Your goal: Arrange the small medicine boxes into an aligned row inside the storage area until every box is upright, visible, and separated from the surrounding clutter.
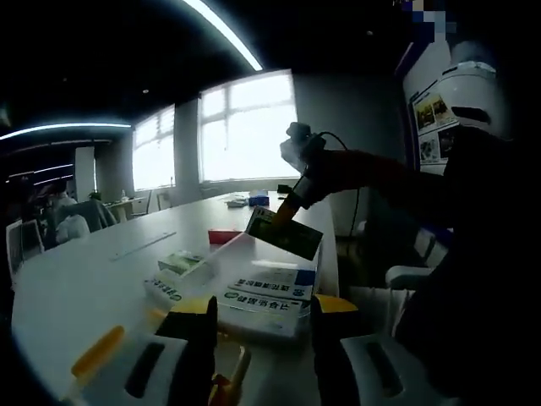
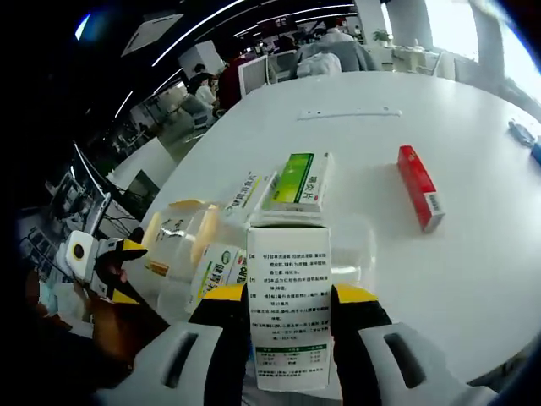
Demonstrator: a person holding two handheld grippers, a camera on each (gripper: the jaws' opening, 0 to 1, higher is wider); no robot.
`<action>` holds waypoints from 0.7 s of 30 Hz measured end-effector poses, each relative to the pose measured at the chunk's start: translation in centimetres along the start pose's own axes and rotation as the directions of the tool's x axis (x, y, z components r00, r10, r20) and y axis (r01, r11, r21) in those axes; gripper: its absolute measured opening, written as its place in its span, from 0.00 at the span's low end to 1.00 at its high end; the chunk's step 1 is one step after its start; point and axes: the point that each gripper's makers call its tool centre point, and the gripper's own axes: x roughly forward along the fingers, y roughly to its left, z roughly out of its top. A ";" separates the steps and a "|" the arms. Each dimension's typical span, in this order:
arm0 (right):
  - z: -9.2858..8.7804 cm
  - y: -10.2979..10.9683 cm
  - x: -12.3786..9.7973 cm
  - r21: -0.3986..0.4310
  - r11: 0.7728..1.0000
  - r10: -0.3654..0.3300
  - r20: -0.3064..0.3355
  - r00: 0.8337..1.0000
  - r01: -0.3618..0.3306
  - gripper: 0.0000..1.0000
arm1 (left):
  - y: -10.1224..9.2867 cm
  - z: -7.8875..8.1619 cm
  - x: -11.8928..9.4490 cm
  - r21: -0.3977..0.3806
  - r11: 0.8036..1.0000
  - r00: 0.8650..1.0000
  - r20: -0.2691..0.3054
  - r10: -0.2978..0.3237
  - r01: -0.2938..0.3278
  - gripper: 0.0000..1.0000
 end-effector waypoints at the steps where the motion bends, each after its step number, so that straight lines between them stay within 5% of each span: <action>1: -0.1 0.1 0.2 0.002 1.000 -0.003 0.001 1.000 0.003 0.35 | 0.0 0.0 0.1 0.003 1.000 1.000 -0.003 -0.001 0.001 0.44; 9: -1.8 -0.7 1.7 -0.035 0.997 -0.077 -0.067 0.995 0.075 0.35 | -0.1 0.0 -0.1 0.009 1.000 1.000 0.010 -0.013 0.013 0.44; 21: -1.6 -1.3 2.2 -0.033 0.991 -0.131 -0.077 0.988 0.129 0.35 | -0.2 -0.5 0.5 0.011 0.999 0.999 -0.013 -0.033 0.033 0.44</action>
